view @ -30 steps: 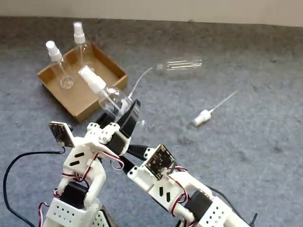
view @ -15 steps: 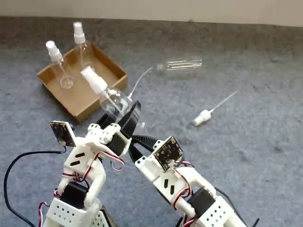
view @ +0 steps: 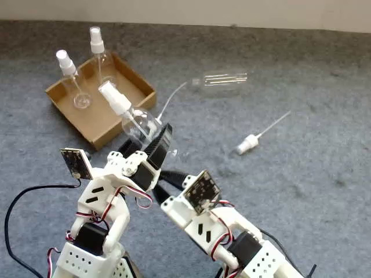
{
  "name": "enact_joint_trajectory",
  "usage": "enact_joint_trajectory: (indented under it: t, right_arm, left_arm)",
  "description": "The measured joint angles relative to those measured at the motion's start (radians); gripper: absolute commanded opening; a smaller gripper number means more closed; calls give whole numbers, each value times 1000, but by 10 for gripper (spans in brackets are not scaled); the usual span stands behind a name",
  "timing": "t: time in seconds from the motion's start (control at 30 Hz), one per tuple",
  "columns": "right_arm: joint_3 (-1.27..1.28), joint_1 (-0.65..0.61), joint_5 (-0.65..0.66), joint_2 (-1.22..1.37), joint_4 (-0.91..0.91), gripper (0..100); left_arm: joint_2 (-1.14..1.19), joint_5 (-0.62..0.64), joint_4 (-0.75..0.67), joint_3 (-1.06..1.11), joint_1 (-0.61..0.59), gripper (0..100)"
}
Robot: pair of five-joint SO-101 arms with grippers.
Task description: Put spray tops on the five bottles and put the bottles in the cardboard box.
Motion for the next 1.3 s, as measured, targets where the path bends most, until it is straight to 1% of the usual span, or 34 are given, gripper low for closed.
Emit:
enact_joint_trajectory:
  t: [0.2, 0.27, 0.4, 0.63, 0.7, 0.83, 0.93, 1.3]
  right_arm:
    - [0, -34, 2, -2, 0, 12]
    - [0, -35, 41, -18, 0, 12]
    - [0, -35, 166, -115, 2, 12]
    - [0, -34, 199, -143, 2, 12]
    - [0, -9, 199, -143, 2, 12]
    - [0, 100, 199, -143, 2, 12]
    - [0, 143, 199, -144, 2, 12]
    - [2, 164, 199, -144, 2, 12]
  left_arm:
    - [0, 0, 0, 0, 0, 56]
    - [0, 0, 0, 0, 0, 56]
    - [0, 0, 0, 0, 0, 56]
    - [0, 0, 0, 0, 0, 56]
    - [0, 0, 0, 0, 0, 56]
    - [0, 0, 0, 0, 0, 56]
    - [0, 2, 0, 0, 0, 56]
    - [0, 5, 0, 0, 0, 56]
